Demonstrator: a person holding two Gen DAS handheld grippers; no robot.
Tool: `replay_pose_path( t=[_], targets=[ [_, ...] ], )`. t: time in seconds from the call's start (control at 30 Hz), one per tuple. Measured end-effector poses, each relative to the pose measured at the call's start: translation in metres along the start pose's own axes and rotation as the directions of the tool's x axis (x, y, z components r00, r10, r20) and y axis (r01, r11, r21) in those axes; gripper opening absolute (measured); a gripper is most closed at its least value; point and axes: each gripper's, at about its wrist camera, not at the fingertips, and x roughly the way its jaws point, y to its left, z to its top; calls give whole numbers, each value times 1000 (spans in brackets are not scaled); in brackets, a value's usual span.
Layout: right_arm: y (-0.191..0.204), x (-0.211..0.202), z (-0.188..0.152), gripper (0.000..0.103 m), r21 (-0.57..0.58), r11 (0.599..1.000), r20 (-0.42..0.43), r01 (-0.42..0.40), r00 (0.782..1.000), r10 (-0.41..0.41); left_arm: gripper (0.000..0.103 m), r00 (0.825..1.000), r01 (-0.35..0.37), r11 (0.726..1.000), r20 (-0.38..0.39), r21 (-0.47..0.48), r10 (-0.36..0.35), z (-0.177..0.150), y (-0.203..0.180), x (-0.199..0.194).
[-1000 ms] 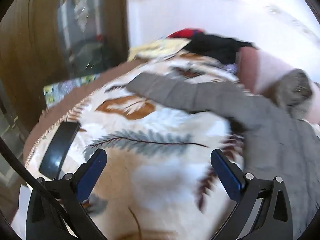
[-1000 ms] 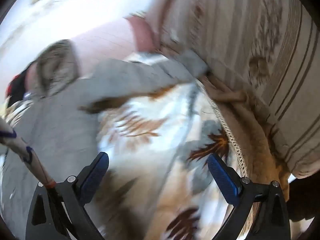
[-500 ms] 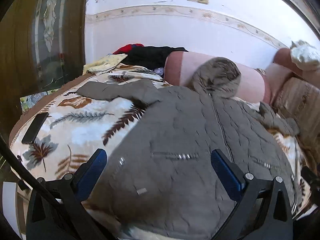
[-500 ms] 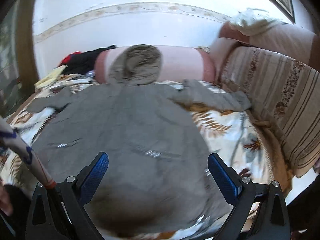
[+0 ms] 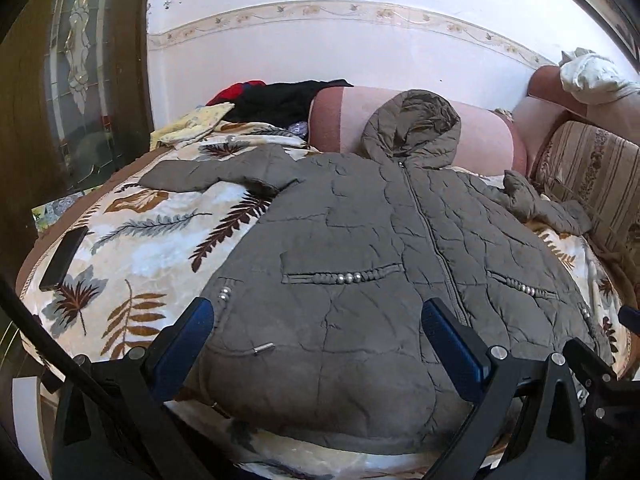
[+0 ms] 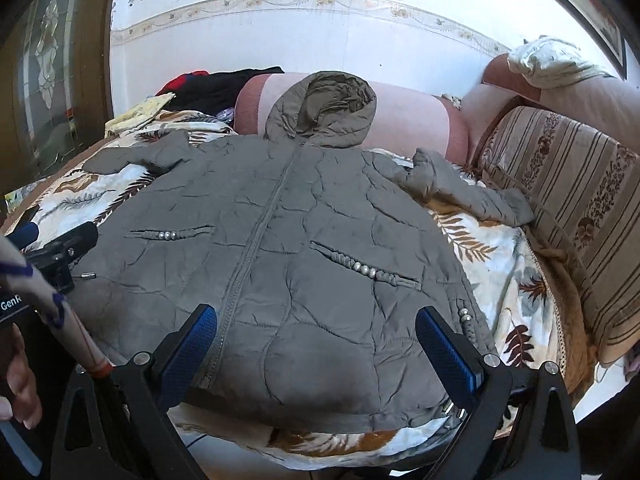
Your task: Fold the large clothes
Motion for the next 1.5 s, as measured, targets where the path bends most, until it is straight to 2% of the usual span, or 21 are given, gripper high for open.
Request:
replay_pose_path(
  t=[0.83,1.5],
  targets=[
    [1,2,1,101,-27,999,-1,18,1000,-18,103,1000,14,999,6,38,-15,-5,-6,1],
    [-9,-17,7,101,-9,1000,50,15,999,-15,103,999,11,997,50,77,-15,2,-19,-27]
  ],
)
